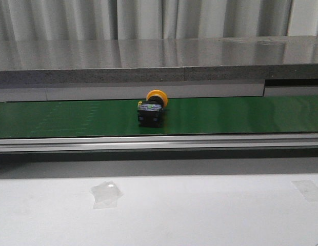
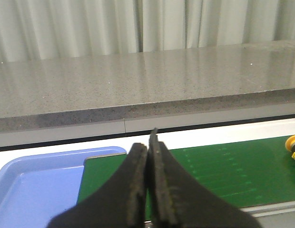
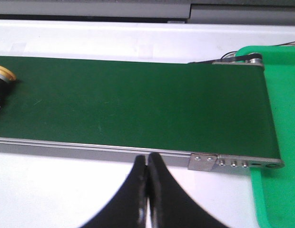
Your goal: Move button from left to right
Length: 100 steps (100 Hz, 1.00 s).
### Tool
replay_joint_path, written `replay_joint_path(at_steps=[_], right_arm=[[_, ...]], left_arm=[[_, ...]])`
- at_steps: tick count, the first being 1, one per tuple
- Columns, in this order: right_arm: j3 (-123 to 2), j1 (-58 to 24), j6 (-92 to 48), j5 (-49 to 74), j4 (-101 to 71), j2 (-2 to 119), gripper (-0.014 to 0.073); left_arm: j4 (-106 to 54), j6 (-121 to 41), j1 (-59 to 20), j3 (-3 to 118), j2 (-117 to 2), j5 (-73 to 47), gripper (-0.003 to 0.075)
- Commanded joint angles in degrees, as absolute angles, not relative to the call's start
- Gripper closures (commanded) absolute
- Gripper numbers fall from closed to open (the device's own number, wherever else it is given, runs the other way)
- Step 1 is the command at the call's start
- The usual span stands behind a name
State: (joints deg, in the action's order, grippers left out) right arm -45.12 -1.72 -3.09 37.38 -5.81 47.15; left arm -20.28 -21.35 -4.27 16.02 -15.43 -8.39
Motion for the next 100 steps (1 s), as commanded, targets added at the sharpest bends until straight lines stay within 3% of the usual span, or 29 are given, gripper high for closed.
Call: replay_joint_path(at_steps=[1, 24, 34, 41, 53, 65, 100], right_arm=[[-49.9, -1.5, -3.0, 35.4, -7.2, 51.3, 0.0662], [-52.4, -1.5, -3.0, 35.6, -8.2, 57.9, 0.0657], [-52.4, -1.5, -3.0, 36.2, -8.3, 58.6, 0.0582], [-52.4, -1.5, -3.0, 36.8, -8.3, 58.7, 0.0451], [-52.4, -1.5, -3.0, 37.0, -8.3, 58.7, 0.0123], [-52.4, -1.5, -3.0, 36.7, -8.5, 58.7, -0.0069], [-55.5, -1.6, -4.2, 37.2, -12.8, 62.2, -0.0052]], left_arm=[[-20.9, -21.1, -4.8, 17.6, -15.8, -3.8, 0.0740], [-20.9, -21.1, -4.8, 17.6, -15.8, -3.8, 0.0740], [-20.9, -21.1, -4.8, 17.6, -15.8, -3.8, 0.0740], [-20.9, -21.1, -4.8, 17.6, -15.8, -3.8, 0.0740], [-20.9, -21.1, -4.8, 17.6, -15.8, -3.8, 0.0740], [-20.9, -21.1, -4.8, 17.6, -15.8, -3.8, 0.0740], [-20.9, -21.1, -4.8, 17.6, -15.8, -3.8, 0.0740]])
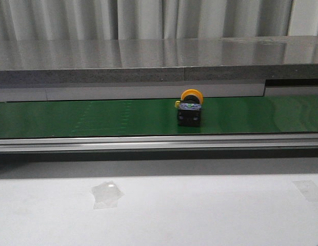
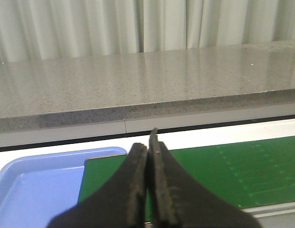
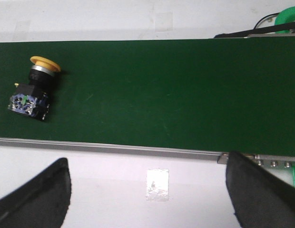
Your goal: Move button from left to right
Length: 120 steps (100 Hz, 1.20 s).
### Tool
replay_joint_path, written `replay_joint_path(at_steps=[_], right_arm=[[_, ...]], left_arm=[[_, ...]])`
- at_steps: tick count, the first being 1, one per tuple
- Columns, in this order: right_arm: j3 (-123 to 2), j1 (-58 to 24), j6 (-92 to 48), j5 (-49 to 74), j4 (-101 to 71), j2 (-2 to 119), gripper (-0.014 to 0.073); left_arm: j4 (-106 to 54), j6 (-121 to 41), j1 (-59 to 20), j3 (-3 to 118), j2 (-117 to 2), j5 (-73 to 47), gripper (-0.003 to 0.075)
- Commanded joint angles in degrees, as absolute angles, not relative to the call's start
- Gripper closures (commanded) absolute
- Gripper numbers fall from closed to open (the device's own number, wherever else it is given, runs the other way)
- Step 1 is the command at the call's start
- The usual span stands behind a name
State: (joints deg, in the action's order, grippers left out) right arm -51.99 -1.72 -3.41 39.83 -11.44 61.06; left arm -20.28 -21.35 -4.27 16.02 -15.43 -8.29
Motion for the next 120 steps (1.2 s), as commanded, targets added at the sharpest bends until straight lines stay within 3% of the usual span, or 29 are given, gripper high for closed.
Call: replay_joint_path(at_steps=[1, 55, 86, 120], right_arm=[[-55.7, -1.6, -4.2, 37.4, -12.8, 62.4, -0.0051], [-72.5, -5.4, -13.7, 42.5, -19.6, 83.6, -0.0050], [-75.9, -11.3, -13.7, 41.7, -15.2, 92.5, -0.0050], [-75.9, -11.8, -13.7, 39.6, -11.1, 96.6, -0.0050]], left_arm=[[-20.9, -21.1, -4.8, 17.6, -15.8, -3.8, 0.0740], [-20.9, -21.1, -4.8, 17.6, -15.8, -3.8, 0.0740], [-20.9, -21.1, -4.8, 17.6, -15.8, -3.8, 0.0740], [-20.9, -21.1, -4.8, 17.6, -15.8, -3.8, 0.0740]])
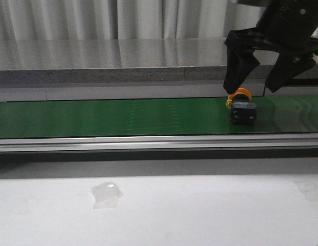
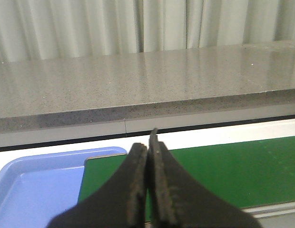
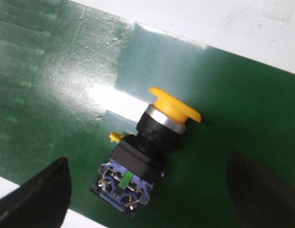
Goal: Move button from left to right
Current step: 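Lower the right gripper onto the button on the belt and grasp it, then lift the button with the right gripper and carry it over the green tray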
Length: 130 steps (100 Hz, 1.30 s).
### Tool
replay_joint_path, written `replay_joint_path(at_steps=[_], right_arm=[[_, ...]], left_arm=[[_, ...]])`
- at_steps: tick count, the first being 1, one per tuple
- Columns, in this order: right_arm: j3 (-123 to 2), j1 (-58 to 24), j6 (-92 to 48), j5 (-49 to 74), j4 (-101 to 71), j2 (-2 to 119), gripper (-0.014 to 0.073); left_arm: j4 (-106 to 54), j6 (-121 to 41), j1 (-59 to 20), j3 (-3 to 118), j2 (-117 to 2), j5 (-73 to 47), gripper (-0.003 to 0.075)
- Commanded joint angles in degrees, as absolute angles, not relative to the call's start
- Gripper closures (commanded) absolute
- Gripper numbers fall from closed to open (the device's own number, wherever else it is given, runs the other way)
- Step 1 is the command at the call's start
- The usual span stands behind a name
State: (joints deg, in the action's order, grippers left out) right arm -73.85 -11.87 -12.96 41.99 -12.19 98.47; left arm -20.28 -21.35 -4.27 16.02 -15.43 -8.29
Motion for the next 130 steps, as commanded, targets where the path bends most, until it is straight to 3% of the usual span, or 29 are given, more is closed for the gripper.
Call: replay_joint_path(at_steps=[1, 30, 35, 52, 62, 97, 130], right_arm=[[-75.9, -11.8, -13.7, 39.6, -11.1, 96.7, -0.0050], [-75.9, -11.8, -13.6, 41.6, -11.1, 99.7, -0.0035], [-75.9, -11.8, -13.6, 41.9, -11.0, 99.7, 0.0011], [-76.0, -11.8, -13.6, 42.8, -10.4, 99.7, 0.0292], [-76.1, -11.8, -13.6, 43.8, -9.6, 99.7, 0.0375], [-83.6, -8.9, -13.6, 50.0, -2.5, 96.7, 0.0379], [-86.1, 6.1, -14.8, 50.4, 1.7, 95.7, 0.0379]], left_arm=[[-20.9, -21.1, -4.8, 17.6, -15.8, -3.8, 0.0740], [-20.9, -21.1, -4.8, 17.6, -15.8, -3.8, 0.0740], [-20.9, -21.1, -4.8, 17.6, -15.8, -3.8, 0.0740], [-20.9, -21.1, -4.8, 17.6, -15.8, -3.8, 0.0740], [-20.9, -21.1, -4.8, 17.6, -15.8, -3.8, 0.0740], [-20.9, -21.1, -4.8, 17.6, -15.8, -3.8, 0.0740], [-20.9, -21.1, -4.8, 17.6, -15.8, -3.8, 0.0740]])
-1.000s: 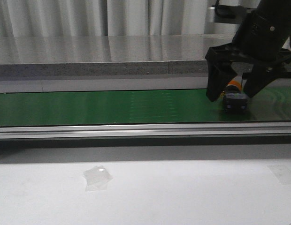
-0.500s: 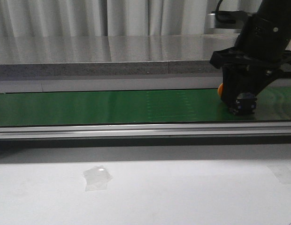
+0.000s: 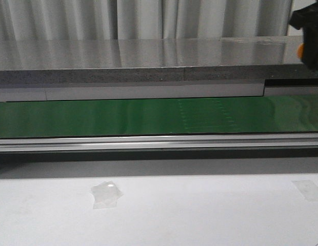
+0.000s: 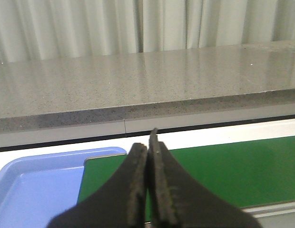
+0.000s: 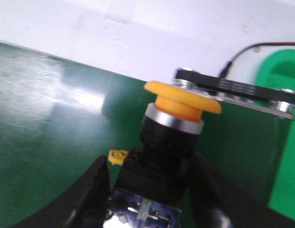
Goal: Move button from left to right
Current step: 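Lift the button with the right gripper and carry it over the green tray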
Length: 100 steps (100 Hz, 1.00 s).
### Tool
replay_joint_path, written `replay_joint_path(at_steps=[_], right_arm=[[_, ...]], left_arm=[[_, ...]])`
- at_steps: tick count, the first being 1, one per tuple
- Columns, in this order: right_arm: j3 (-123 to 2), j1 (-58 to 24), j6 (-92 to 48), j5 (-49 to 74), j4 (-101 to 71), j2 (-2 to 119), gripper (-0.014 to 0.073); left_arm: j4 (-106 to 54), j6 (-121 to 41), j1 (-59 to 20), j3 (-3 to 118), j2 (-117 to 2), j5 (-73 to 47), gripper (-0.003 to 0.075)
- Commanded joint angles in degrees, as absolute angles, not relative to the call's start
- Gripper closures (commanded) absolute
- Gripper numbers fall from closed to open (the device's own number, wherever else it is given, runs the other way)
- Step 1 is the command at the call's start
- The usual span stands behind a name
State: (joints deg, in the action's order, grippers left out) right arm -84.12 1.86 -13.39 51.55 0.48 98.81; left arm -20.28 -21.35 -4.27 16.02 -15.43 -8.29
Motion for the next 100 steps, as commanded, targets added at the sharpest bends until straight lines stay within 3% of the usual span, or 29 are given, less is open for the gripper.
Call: replay_joint_path(at_steps=[1, 35, 100], right_arm=[[-86.1, 6.5, -14.9, 50.4, 1.7, 95.7, 0.0379], [-86.1, 20.2, -20.4, 46.1, 1.2, 96.7, 0.0379], [-86.1, 22.7, -21.3, 45.5, 1.2, 108.6, 0.0379]], left_arm=[[-20.9, -21.1, -4.8, 17.6, -15.8, -3.8, 0.0740], [-20.9, -21.1, -4.8, 17.6, -15.8, -3.8, 0.0740], [-20.9, -21.1, -4.8, 17.6, -15.8, -3.8, 0.0740]])
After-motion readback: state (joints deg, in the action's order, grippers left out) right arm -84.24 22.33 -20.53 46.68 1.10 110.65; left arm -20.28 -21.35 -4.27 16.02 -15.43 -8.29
